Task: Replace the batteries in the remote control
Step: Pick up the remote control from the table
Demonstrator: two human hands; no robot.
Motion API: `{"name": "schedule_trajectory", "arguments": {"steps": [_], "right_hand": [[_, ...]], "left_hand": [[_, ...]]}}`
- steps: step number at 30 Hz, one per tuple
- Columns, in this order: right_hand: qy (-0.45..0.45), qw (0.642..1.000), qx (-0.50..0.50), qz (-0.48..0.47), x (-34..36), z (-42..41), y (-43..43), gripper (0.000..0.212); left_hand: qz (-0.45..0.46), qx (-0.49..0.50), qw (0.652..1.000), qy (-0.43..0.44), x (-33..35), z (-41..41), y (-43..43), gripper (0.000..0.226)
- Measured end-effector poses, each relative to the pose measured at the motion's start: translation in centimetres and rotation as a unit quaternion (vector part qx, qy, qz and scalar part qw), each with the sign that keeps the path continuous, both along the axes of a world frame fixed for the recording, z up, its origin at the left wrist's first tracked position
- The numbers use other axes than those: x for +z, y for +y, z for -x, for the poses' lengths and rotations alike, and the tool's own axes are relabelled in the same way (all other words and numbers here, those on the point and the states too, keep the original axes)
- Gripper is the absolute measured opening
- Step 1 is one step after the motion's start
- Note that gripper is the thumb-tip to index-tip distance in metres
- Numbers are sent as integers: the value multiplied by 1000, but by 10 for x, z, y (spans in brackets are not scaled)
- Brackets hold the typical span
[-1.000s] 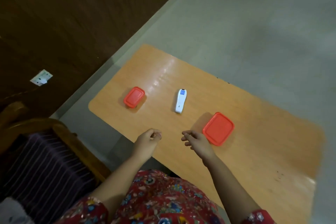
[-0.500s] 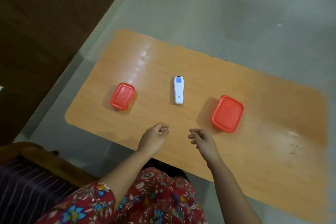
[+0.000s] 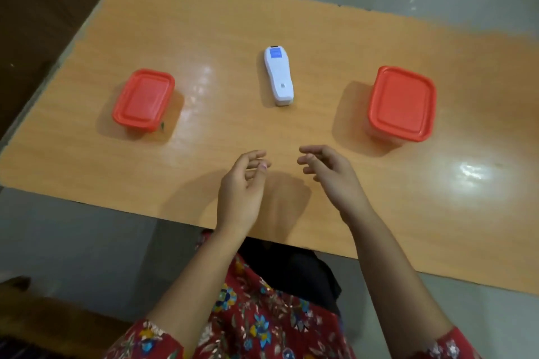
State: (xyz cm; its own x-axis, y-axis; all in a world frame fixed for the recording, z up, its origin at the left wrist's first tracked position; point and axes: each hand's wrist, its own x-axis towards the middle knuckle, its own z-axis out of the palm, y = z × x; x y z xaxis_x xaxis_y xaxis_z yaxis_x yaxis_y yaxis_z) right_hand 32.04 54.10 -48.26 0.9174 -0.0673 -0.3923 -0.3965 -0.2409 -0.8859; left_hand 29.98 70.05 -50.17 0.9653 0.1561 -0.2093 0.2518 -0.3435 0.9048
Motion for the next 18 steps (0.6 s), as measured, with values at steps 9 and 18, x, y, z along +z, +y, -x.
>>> {"name": "schedule_trajectory", "arguments": {"steps": [9, 18], "right_hand": [[-100, 992, 3, 76, -25, 68, 27, 16], [-163, 961, -26, 221, -28, 63, 43, 20]], "left_hand": [[70, -3, 995, -77, -19, 51, 28, 20], [170, 54, 982, -63, 3, 19, 43, 24]]}}
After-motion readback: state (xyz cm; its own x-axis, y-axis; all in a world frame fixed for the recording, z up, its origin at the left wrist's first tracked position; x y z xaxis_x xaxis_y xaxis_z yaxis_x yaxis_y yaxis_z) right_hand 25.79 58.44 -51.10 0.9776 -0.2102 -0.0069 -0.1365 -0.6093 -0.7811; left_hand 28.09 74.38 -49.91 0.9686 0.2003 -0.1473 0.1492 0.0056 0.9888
